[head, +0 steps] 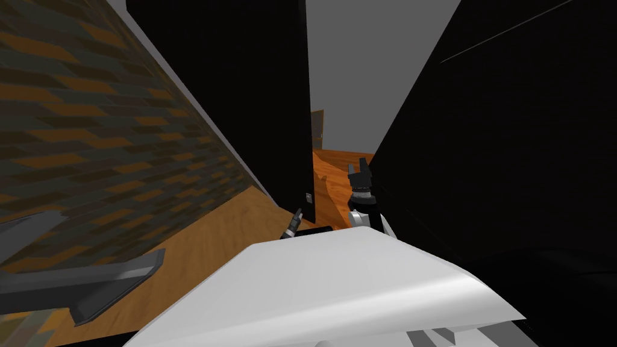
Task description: Push the door open
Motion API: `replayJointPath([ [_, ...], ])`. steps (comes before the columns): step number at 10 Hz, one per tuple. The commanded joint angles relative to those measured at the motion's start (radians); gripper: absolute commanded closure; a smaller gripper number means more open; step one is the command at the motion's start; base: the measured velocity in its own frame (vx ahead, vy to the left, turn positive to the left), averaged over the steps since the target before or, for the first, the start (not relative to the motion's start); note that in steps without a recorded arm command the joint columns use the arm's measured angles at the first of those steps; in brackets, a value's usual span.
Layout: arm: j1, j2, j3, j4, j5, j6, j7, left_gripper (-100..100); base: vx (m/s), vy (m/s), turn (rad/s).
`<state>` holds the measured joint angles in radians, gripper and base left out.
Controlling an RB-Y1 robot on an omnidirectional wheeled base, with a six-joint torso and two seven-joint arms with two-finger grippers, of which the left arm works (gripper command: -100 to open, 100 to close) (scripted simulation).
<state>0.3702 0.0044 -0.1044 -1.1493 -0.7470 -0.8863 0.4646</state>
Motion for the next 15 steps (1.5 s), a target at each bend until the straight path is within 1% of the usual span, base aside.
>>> replayJointPath([
  [1,-0.016,0.012,0.002,0.019,0.009,0.002,-0.013,-100,0.167,-0.071,-0.027],
  [2,-0.027,0.015,0.001,0.027,0.016,0.008,-0.019,-100,0.186,-0.115,-0.034],
  [3,-0.038,0.008,0.001,0.035,0.024,0.013,-0.025,-100,0.188,-0.116,-0.024],
  [4,-0.048,-0.006,0.000,0.042,0.030,0.018,-0.030,-100,0.199,-0.104,-0.026],
  [5,-0.057,-0.024,0.000,0.048,0.036,0.023,-0.034,-100,0.186,-0.088,-0.028],
  [6,-0.064,-0.048,0.000,0.053,0.041,0.026,-0.038,-100,0.138,-0.085,-0.024],
  [7,-0.066,-0.038,0.004,0.069,0.040,0.015,-0.046,-100,0.068,-0.041,0.000],
  [8,-0.066,-0.038,0.004,0.069,0.040,0.015,-0.046,100,-0.008,0.004,0.006],
  [13,-0.066,-0.038,0.004,0.069,0.040,0.015,-0.046,100,-0.015,0.009,-0.001],
  [14,-0.061,-0.005,0.007,0.063,0.041,0.015,-0.043,-100,-0.048,0.002,0.046],
  [15,-0.055,0.010,0.010,0.057,0.043,0.015,-0.040,-100,-0.115,-0.002,0.079],
])
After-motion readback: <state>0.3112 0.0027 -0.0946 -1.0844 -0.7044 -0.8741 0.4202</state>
